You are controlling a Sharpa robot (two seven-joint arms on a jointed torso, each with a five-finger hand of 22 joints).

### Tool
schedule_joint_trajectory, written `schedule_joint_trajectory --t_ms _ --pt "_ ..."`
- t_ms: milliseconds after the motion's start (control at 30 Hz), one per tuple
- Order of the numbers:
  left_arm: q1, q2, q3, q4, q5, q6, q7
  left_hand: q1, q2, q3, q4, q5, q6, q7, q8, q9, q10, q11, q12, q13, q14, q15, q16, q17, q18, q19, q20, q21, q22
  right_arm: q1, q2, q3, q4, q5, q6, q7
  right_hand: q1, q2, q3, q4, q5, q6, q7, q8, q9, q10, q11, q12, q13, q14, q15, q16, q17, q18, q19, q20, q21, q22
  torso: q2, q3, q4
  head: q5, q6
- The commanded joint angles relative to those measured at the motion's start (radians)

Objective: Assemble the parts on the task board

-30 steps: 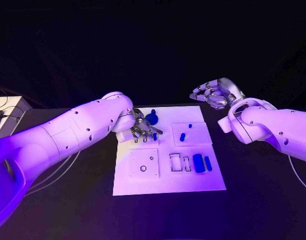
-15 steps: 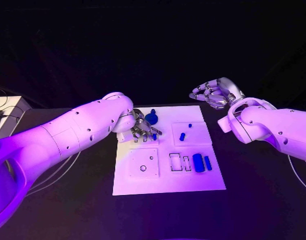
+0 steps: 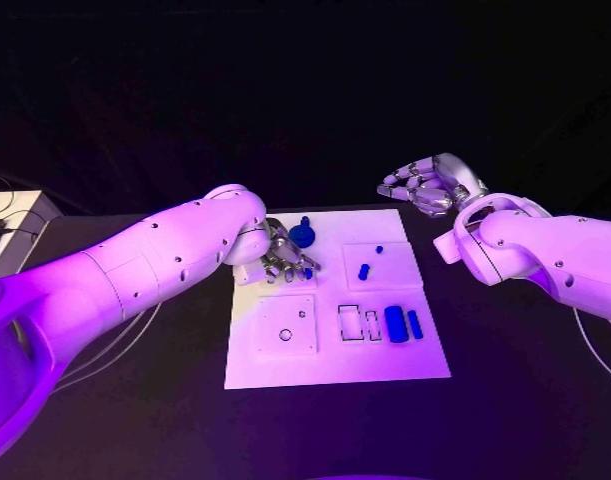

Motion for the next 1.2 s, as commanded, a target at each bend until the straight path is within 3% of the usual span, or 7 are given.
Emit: schedule_joint_trajectory --t_ms 33,333,433,533,600,867,1200 --pt "-0.002 0.001 0.0 0.001 0.012 0.013 0.01 -0.001 -0.008 0.009 0.001 0.004 0.006 0.001 -0.005 0.0 0.001 0.0 0.005 0.001 0.006 -0.002 0.005 0.0 -0.016 0.009 -0.001 -0.006 0.002 0.0 0.001 0.001 0.002 -0.008 0.009 0.003 -0.008 0.0 -0.007 -0.002 0.002 0.006 0.0 -0.003 0.001 0.0 -0.003 -0.001 0.001 0.002 -0.006 -0.004 0.001 0.0 0.09 -0.007 0.003 0.205 0.0 0.0017 0.0004 0.0 -0.002" --pt "-0.003 0.001 0.0 0.0 0.017 0.006 0.014 0.005 -0.007 0.046 -0.009 0.005 0.004 0.001 -0.006 0.0 -0.001 -0.001 0.005 0.001 0.005 -0.003 0.004 0.0 -0.016 0.01 0.0 -0.009 0.005 0.0 0.002 0.001 0.001 -0.008 0.012 0.002 -0.008 0.0 -0.007 -0.002 0.002 0.006 0.0 -0.003 0.001 0.0 -0.003 -0.001 0.001 0.002 -0.006 -0.004 0.001 0.0 0.09 -0.007 0.003 0.205 -0.001 0.0016 0.0003 0.001 -0.005" --pt "-0.003 0.001 0.0 0.0 0.024 0.001 0.017 0.006 -0.015 0.092 -0.013 0.005 0.003 -0.001 -0.007 -0.001 -0.001 -0.001 0.004 0.001 0.005 -0.003 0.004 -0.001 -0.017 0.011 -0.002 -0.009 0.009 0.0 0.003 0.001 0.0 -0.008 0.013 0.001 -0.008 0.0 -0.007 -0.002 0.002 0.006 0.0 -0.003 0.001 0.0 -0.003 -0.001 0.001 0.002 -0.006 -0.004 0.001 0.0 0.09 -0.007 0.003 0.205 -0.001 0.0013 -0.0001 0.001 -0.005" --pt "-0.004 0.0 0.0 0.001 0.041 -0.004 0.018 0.014 -0.003 0.137 -0.027 0.004 0.0 0.0 -0.01 -0.004 -0.003 -0.001 0.003 0.001 0.005 -0.004 0.003 -0.002 -0.017 0.011 -0.002 -0.01 0.012 0.0 0.003 0.001 -0.001 -0.008 0.015 -0.001 -0.008 0.002 -0.007 -0.003 0.002 0.007 0.0 -0.005 0.001 0.001 -0.003 -0.002 0.002 0.002 -0.006 -0.004 0.001 0.0 0.09 -0.007 0.003 0.205 -0.001 0.0005 -0.0002 0.001 -0.005" --pt "-0.004 -0.001 0.0 0.002 0.052 -0.006 0.019 0.032 0.008 0.183 -0.043 0.006 -0.005 -0.003 -0.012 -0.005 -0.004 -0.004 0.002 0.001 0.005 -0.005 0.003 -0.001 -0.017 0.012 -0.002 -0.009 0.014 0.0 0.004 0.001 -0.001 -0.009 0.019 -0.004 -0.008 0.002 -0.007 -0.003 0.002 0.007 0.0 -0.005 0.001 0.001 -0.003 -0.002 0.002 0.002 -0.006 -0.004 0.001 0.0 0.09 -0.007 0.003 0.205 -0.001 0.0002 0.0001 0.001 -0.006" --pt "-0.005 -0.004 0.0 0.008 0.086 -0.009 0.029 0.01 -0.03 0.399 -0.14 0.005 -0.017 -0.001 -0.009 -0.003 -0.005 -0.003 -0.003 -0.005 0.001 -0.006 0.0 -0.003 -0.021 0.008 -0.005 -0.014 0.021 0.0 0.007 0.001 -0.005 -0.01 0.029 -0.012 -0.009 0.002 -0.008 -0.002 0.002 0.006 0.001 -0.006 0.001 0.001 -0.002 -0.003 0.001 0.002 -0.006 -0.004 0.0 0.001 0.089 -0.007 0.002 0.204 -0.001 0.0004 0.0011 0.001 -0.006" --pt "-0.006 -0.012 0.0 0.017 0.096 -0.027 0.039 -0.017 -0.041 0.534 -0.218 0.008 -0.029 0.001 0.002 0.011 0.004 -0.005 -0.009 -0.014 0.003 -0.005 0.002 0.002 -0.026 0.01 -0.012 -0.012 0.031 0.0 0.009 0.001 -0.009 -0.011 0.036 -0.017 -0.009 0.003 -0.008 -0.003 0.003 0.006 0.001 -0.008 0.001 0.001 -0.002 -0.003 0.002 0.003 -0.006 -0.004 0.001 0.001 0.089 -0.007 0.002 0.205 -0.001 0.0015 0.0006 0.002 -0.006"
